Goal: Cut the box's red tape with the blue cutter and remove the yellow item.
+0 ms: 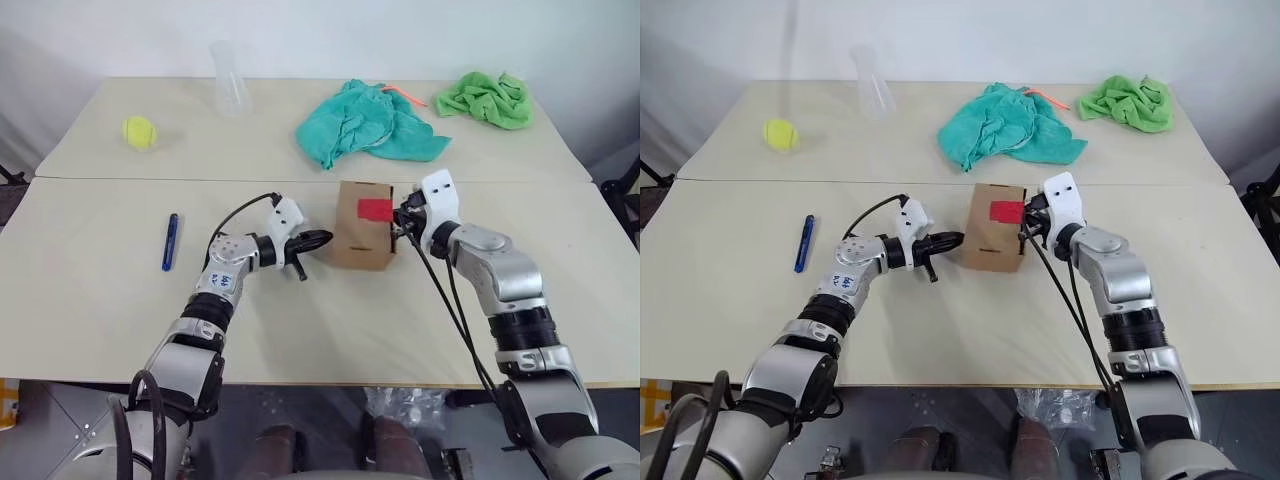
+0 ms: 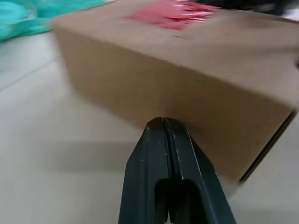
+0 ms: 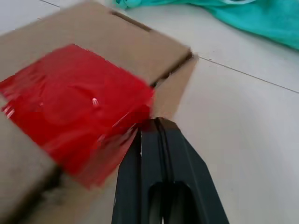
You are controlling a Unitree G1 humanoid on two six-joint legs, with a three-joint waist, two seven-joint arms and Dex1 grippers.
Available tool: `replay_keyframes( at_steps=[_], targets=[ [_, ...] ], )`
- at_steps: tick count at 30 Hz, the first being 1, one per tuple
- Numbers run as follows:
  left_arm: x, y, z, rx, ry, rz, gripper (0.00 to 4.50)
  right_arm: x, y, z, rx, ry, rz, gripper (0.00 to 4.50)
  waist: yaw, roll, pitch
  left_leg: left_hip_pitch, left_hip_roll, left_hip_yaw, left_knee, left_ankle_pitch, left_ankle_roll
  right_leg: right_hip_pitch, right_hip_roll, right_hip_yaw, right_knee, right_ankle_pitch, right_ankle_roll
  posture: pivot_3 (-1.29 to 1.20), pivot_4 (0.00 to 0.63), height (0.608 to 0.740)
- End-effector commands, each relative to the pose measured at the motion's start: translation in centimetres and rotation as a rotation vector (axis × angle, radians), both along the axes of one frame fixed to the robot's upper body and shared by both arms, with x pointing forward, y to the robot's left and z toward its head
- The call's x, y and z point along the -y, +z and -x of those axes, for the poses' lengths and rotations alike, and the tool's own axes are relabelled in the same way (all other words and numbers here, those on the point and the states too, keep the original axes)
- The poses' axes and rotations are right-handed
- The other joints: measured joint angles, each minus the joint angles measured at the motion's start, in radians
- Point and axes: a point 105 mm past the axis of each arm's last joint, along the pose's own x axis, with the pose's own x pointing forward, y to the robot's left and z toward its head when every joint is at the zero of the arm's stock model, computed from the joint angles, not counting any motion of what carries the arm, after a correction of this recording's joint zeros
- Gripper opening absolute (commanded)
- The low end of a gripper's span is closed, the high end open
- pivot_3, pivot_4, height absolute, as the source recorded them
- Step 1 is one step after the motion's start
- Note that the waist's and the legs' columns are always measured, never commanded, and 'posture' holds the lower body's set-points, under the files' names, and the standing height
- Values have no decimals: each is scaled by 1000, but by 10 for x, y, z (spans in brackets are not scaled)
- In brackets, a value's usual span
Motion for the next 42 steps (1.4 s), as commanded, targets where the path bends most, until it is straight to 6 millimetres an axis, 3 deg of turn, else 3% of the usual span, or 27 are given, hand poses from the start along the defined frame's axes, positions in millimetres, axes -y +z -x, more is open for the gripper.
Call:
replay_keyframes(
  at_steps=[1, 10, 15, 18, 23, 29, 32, 35, 37, 42],
  targets=[
    [22, 9, 22, 21, -170, 9, 21, -16, 17, 1, 35, 95, -1, 0, -2, 0, 0, 0, 0, 0, 0, 0, 0, 0, 0, 0, 0, 0, 0, 0, 150, 740],
    [53, 13, 80, -49, -418, 8, 21, -22, 12, 30, -45, 290, 96, 0, -14, 0, 0, 0, 1, -1, 1, 0, 0, 0, 0, 0, 0, 0, 0, 0, 150, 740],
    [55, 21, 91, -83, -426, 16, 21, -5, 12, 30, -31, 257, 188, 0, -13, 0, 0, 0, 1, -1, 2, 0, 0, 0, 0, 0, 1, 0, 0, 0, 150, 740],
    [46, 26, 85, -75, -359, 26, 21, 8, 24, 25, 39, 179, 218, 0, -13, 0, 0, 1, 1, -2, 2, 0, -1, 0, 0, 1, 1, 0, 0, 0, 150, 740],
    [-2, 39, 53, -75, -129, 50, 21, 65, 52, 23, 166, -102, 260, 0, -13, 1, 1, 0, 1, -2, 1, 0, -2, 0, 0, 1, 1, 0, 0, 0, 150, 740],
    [-36, 38, 40, -103, -30, -2, 21, 95, 53, 56, 140, -204, 251, 0, -2, 1, 1, 0, 1, -2, 1, 0, -2, 0, 0, 0, 0, 0, -1, 0, 150, 740],
    [-60, 41, 3, -37, 115, -28, 21, 86, 24, 103, -76, -109, 241, 0, 21, 1, 1, 0, 2, -3, 1, 0, -3, 0, 1, 0, 0, 0, -1, 0, 150, 740],
    [-57, 42, -11, 5, 126, -36, 21, 68, 7, 127, -177, -15, 253, 0, 19, 1, 1, 0, 2, -3, 2, 0, -3, 1, 1, -1, 0, 0, -1, 0, 150, 740],
    [-39, 45, -23, 30, 135, -4, 21, 55, -9, 137, -241, 36, 230, 0, 18, 0, 1, 0, 1, -2, 2, 0, -2, 1, -1, -1, 0, 0, 0, 0, 150, 740],
    [-7, 44, -27, 29, 72, 12, 21, 43, -12, 133, -235, 27, 177, 0, 22, -3, 3, -1, 0, -2, 2, -1, -1, 1, -1, -1, -1, 1, 1, 0, 150, 740]
  ],
)
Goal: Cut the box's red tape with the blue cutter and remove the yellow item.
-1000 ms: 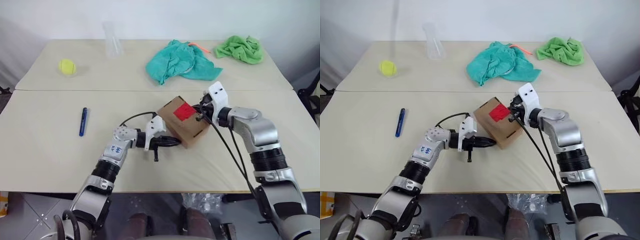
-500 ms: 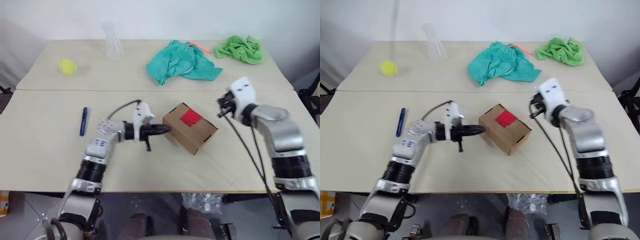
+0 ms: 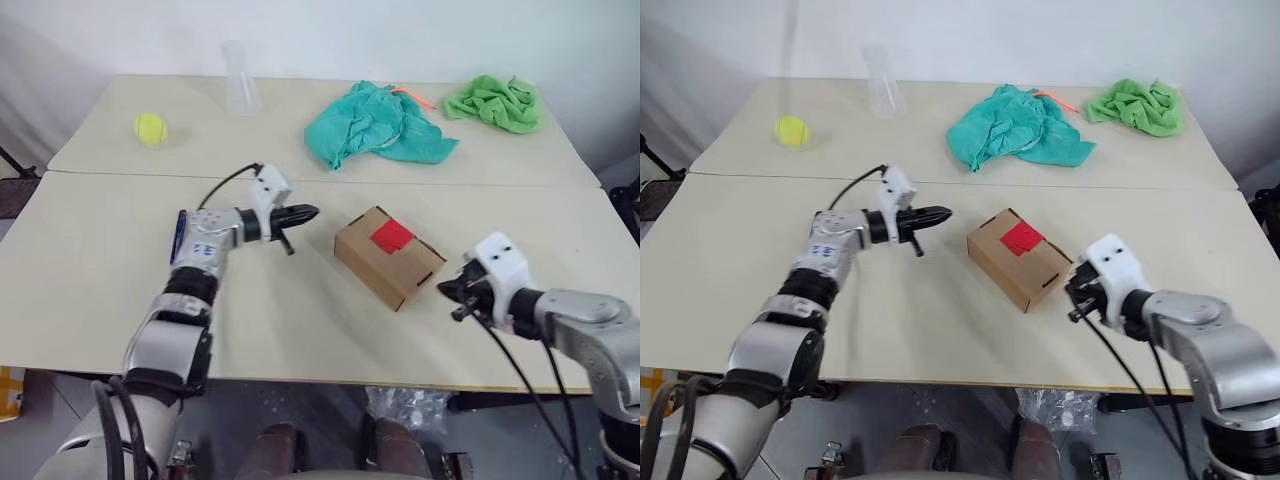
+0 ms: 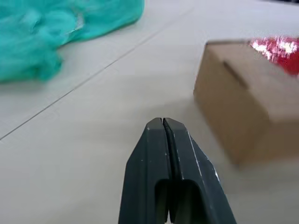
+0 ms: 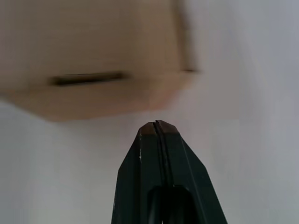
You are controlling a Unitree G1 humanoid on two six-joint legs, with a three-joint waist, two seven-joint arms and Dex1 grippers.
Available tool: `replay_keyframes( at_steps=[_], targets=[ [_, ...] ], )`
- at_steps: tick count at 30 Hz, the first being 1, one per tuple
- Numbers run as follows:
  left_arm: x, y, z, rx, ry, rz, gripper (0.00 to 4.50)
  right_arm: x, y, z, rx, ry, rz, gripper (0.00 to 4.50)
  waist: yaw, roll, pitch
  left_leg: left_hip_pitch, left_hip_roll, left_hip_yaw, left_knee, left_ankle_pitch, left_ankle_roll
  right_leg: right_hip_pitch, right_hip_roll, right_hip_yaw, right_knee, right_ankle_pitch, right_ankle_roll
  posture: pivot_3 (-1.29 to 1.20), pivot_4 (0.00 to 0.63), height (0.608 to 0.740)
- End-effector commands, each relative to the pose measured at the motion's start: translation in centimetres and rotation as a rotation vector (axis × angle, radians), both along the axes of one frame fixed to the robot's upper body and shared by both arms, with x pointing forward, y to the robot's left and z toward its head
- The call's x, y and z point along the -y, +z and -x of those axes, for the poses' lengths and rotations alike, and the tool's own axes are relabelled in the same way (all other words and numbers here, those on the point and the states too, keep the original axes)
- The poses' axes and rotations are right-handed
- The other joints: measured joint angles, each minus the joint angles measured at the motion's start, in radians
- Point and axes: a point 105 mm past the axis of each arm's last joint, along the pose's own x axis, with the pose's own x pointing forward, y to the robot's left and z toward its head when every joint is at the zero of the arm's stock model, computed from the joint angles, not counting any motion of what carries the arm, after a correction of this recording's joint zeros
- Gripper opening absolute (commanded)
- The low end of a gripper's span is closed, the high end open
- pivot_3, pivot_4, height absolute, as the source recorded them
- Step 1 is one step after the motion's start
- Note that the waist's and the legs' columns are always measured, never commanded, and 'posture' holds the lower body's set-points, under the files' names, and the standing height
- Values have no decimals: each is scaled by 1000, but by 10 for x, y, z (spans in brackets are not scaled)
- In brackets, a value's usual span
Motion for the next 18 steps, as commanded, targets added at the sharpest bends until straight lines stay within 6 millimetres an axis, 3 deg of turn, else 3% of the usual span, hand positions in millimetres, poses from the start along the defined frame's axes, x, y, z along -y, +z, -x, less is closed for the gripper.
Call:
replay_keyframes(
  at_steps=[1, 4, 12, 18],
  targets=[
    [20, 6, 6, 40, -99, -16, 21, -5, 13, -4, 64, -18, -10, 0, -8, 0, 0, 0, 0, 1, 0, 0, 0, -1, 0, 0, 0, 0, 0, 0, 150, 740],
    [36, 4, 14, 10, -195, -11, 21, -11, 14, -5, 71, -16, -16, 0, -10, 0, 0, -1, 0, 2, -1, -1, 0, -2, 0, -1, 0, 0, 0, 0, 150, 740],
    [43, -8, 36, -55, -375, -57, 21, -17, 18, 12, 75, -30, -10, 0, -9, -1, 0, -1, 1, 1, 0, -1, 1, -1, 1, -1, 0, 0, 0, 0, 150, 740],
    [46, -17, 47, -90, -450, -95, 21, -8, 16, 24, 42, -57, 17, 0, -10, -1, 0, -1, 0, 1, 0, -2, 2, -1, 0, 0, 0, 0, 0, 0, 150, 740]
  ],
)
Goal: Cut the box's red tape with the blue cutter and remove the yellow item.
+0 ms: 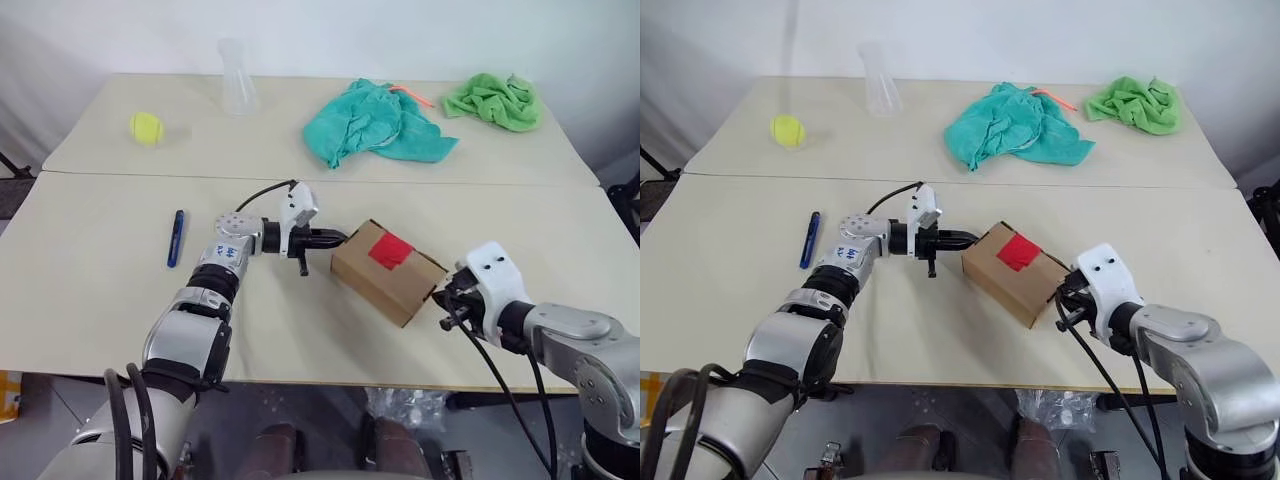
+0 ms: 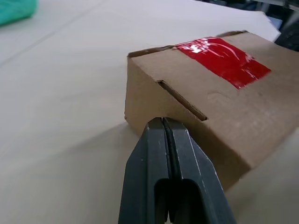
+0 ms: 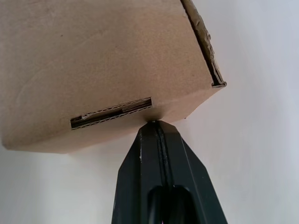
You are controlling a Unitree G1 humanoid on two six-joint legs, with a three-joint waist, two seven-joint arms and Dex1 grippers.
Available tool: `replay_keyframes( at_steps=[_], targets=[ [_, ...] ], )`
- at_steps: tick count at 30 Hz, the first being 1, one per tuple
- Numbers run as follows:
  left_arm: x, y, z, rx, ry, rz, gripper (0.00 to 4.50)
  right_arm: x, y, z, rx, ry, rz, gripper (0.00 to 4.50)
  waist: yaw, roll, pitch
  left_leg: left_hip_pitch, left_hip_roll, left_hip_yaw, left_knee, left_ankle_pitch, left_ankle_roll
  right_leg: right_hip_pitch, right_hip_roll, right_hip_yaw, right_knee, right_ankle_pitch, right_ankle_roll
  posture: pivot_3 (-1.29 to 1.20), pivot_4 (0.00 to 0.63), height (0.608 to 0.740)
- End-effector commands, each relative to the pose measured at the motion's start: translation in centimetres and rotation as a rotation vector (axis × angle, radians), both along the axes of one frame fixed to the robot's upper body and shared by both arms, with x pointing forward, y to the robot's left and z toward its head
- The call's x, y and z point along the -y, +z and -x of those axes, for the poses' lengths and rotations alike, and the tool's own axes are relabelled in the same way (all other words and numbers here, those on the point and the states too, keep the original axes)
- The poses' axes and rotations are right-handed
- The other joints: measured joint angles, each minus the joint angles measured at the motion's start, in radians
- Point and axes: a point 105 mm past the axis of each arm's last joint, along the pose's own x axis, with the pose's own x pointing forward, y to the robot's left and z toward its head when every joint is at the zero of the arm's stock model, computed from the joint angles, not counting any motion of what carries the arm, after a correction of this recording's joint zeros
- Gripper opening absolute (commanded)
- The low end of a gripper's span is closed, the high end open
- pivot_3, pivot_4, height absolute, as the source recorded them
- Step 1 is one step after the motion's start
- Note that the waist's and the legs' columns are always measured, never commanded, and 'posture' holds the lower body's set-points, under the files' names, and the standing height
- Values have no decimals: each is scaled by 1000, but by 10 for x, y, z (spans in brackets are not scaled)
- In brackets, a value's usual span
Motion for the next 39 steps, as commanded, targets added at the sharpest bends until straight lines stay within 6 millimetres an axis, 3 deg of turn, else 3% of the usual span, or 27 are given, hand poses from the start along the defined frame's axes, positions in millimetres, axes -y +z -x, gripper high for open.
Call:
replay_keyframes(
  at_steps=[1, 9, 16, 17, 20, 24, 28, 32, 36, 39],
  targets=[
    [15, -2, 12, 10, -95, -28, 21, -6, 13, 5, 59, 46, 0, 0, -2, 0, 0, 0, 0, 0, 0, 0, 0, 0, 0, 0, 0, 0, 0, 0, 150, 740],
    [7, -3, 4, 29, -16, -28, 21, 12, 10, 6, 45, -32, 39, 0, 1, 0, 0, 0, 0, 0, 0, 0, 0, 0, 0, 0, 0, 0, 0, 0, 150, 740],
    [-13, 17, -13, 81, 112, 2, 21, 55, 15, 8, 60, -147, 124, 0, -1, 0, 0, 0, 0, 0, 0, 0, 0, 0, 0, 0, 0, 0, 0, 0, 150, 740],
    [-19, 22, -19, 87, 162, 3, 195, 62, 16, 7, 67, -158, 127, 0, -1, 0, 0, 0, 0, 0, 0, 0, 0, 0, 0, 0, 0, 0, 0, 0, 150, 740],
    [-33, 38, -34, 95, 291, 59, 886, 68, 21, 8, 85, -110, 125, 552, -1, 0, 0, 0, 0, 1, 0, 0, 0, 0, 0, 0, 0, 0, 0, 0, 150, 740],
    [-57, 58, -41, 163, 412, 124, 2112, 72, 48, -6, 194, -59, 69, 1909, -2, 0, 0, 1, 0, 1, 0, 0, 0, 1, 0, 1, 0, 0, 0, 0, 150, 740],
    [-86, 71, -43, 196, 545, 156, 3268, 65, 78, -22, 316, 33, 10, 3253, -7, 0, 0, 2, 1, 1, 0, 0, 0, 1, 1, 1, 1, 0, 1, 0, 150, 740],
    [-122, 73, -40, 215, 758, 184, 4486, 35, 92, -41, 379, 176, -65, 4500, -10, 0, 0, 3, 1, 2, 0, 0, -1, 1, 1, 2, 1, 0, 0, 0, 150, 740],
    [-158, 79, -36, 233, 1072, 216, 4486, 3, 99, -57, 442, 314, -117, 4500, -4, -1, 1, 3, 1, 1, 1, 0, -1, 1, 1, 2, 2, 0, 0, 0, 150, 740],
    [-168, 76, -23, 182, 1192, 237, 4486, -17, 103, -67, 483, 414, -137, 4500, -2, -2, 1, 2, 0, 0, 2, 1, -2, 1, 0, 2, 2, 0, 0, 0, 150, 740]
  ],
)
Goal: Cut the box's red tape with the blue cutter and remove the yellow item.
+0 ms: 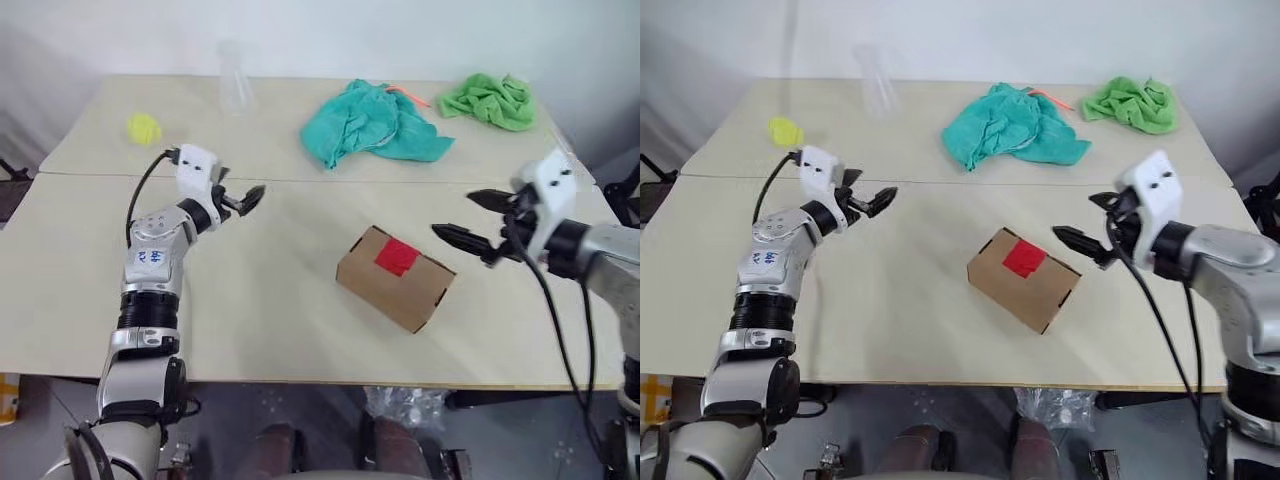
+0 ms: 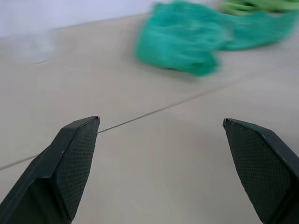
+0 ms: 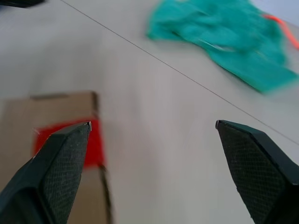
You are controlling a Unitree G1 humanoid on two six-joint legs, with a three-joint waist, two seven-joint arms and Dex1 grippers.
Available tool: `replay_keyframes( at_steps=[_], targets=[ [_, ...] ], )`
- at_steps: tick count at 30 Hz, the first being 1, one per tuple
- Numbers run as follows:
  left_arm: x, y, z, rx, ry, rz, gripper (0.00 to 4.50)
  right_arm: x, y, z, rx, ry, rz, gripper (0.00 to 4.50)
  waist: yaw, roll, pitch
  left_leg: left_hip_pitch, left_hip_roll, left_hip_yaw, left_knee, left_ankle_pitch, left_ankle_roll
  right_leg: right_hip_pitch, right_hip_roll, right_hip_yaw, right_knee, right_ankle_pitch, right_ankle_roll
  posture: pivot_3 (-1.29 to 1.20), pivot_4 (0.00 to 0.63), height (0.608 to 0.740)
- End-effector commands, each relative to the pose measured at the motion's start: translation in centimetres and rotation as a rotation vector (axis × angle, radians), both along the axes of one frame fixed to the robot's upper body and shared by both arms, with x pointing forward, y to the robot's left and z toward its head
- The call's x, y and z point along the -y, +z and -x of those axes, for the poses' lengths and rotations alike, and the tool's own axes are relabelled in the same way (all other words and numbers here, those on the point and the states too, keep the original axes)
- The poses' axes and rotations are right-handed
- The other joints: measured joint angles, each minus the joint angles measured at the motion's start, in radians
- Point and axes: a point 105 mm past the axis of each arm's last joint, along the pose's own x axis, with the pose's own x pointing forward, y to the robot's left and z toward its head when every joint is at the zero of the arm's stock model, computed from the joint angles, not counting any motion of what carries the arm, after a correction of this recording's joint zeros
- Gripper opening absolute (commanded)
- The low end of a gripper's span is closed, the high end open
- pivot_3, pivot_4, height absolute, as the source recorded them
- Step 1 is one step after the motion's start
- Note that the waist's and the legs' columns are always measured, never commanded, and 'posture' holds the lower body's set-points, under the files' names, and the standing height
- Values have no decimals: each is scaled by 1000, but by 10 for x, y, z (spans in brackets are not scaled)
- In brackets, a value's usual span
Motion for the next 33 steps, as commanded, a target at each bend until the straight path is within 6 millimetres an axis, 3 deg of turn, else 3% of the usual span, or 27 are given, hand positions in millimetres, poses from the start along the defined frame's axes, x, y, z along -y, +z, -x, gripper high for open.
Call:
replay_keyframes(
  at_steps=[1, 9, 18, 23, 31, 33],
  targets=[
    [-8, 17, 17, 28, 116, 53, 4486, -16, 14, -7, 89, 99, 14, 4500, 1, 0, 0, 0, 0, 0, 0, 0, 0, 0, 0, 0, 0, 0, 0, 0, 150, 740],
    [-53, -4, 49, -219, 447, 87, 4486, -29, 12, -18, 63, 216, 71, 4500, -3, 0, 0, 0, 0, -1, 0, 0, -1, 1, 1, -1, 0, 0, 0, 0, 150, 740],
    [-74, -15, 57, -384, 505, 40, 4486, -33, 8, -21, 43, 245, 92, 4500, -4, 0, 0, 1, 1, -1, 0, 1, -4, 1, 1, 0, 1, 0, -1, 0, 150, 740],
    [-73, -21, 58, -429, 489, 44, 3329, -30, 9, -20, 42, 240, 94, 4500, -3, 0, 0, 1, 1, -1, -1, 1, -4, 1, 1, 0, 1, -1, -1, 0, 150, 740],
    [-75, -34, 64, -497, 514, 63, 3329, -30, 9, -12, 25, 287, 60, 4500, -4, 0, 0, 2, 1, -1, -1, 1, -5, 1, 1, 0, 1, -1, -1, 0, 150, 740],
    [-75, -35, 65, -507, 520, 56, 2828, -29, 10, -14, 28, 272, 60, 4500, -4, 0, 0, 2, 1, -1, -1, 1, -5, 1, 1, 0, 1, -1, -1, 0, 150, 740]
  ],
)
